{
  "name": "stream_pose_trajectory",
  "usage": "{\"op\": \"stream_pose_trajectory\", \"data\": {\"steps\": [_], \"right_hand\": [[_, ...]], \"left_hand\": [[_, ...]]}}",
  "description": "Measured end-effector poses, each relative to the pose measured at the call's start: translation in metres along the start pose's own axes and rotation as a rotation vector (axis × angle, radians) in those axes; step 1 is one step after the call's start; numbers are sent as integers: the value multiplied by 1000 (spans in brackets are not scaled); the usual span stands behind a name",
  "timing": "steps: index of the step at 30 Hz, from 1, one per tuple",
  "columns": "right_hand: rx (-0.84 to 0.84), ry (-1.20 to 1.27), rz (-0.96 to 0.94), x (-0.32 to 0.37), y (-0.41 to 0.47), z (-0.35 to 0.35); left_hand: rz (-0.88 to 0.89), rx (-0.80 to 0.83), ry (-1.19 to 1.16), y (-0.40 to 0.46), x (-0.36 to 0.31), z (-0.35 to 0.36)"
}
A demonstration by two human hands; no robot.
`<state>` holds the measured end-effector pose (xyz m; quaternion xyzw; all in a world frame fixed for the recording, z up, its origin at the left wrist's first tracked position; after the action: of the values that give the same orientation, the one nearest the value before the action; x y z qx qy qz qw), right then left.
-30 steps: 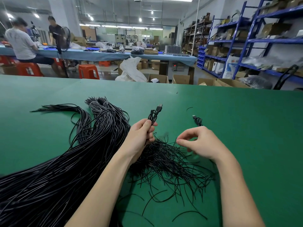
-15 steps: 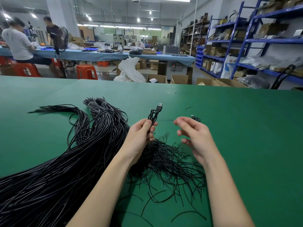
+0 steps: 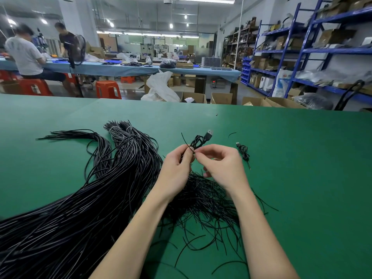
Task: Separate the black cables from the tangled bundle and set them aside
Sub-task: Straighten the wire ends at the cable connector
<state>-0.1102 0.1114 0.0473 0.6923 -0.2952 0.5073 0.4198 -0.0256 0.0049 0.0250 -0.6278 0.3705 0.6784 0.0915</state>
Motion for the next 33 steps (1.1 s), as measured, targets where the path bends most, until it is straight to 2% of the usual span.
{"op": "stream_pose_trajectory", "data": {"steps": [3, 9, 12, 16, 21, 24, 26, 33], "right_hand": [[18, 109, 118, 4, -1, 2], [129, 368, 534, 2, -1, 1], [118, 442, 627, -2, 0, -1], [128, 454, 654, -6, -2, 0], [127, 475, 626, -7, -1, 1], [125, 448, 575, -8, -1, 2], [175, 467, 548, -9, -1, 1], [452, 666, 470, -17, -5, -16]], "left_hand": [[54, 10, 134, -1, -4, 0], [124, 31, 332, -5, -12, 1], [104, 41, 331, -6, -14, 5], [58, 40, 309, -7, -10, 5], [4, 38, 129, -4, -8, 6], [15, 38, 127, -5, -10, 5], [-33, 33, 56, -4, -11, 3], [-385, 247, -545, -6, -25, 0]]}}
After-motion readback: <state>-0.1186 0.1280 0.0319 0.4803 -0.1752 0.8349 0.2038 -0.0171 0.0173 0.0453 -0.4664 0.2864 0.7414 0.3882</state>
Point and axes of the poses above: each hand's wrist, its own y-axis towards the middle knuckle, its own z-axis out of the palm, x = y × z, the point moved 1 cm from there along y, towards the middle knuckle, and after that the axes turned 8 degrees about -x, right-handed, at the moved point
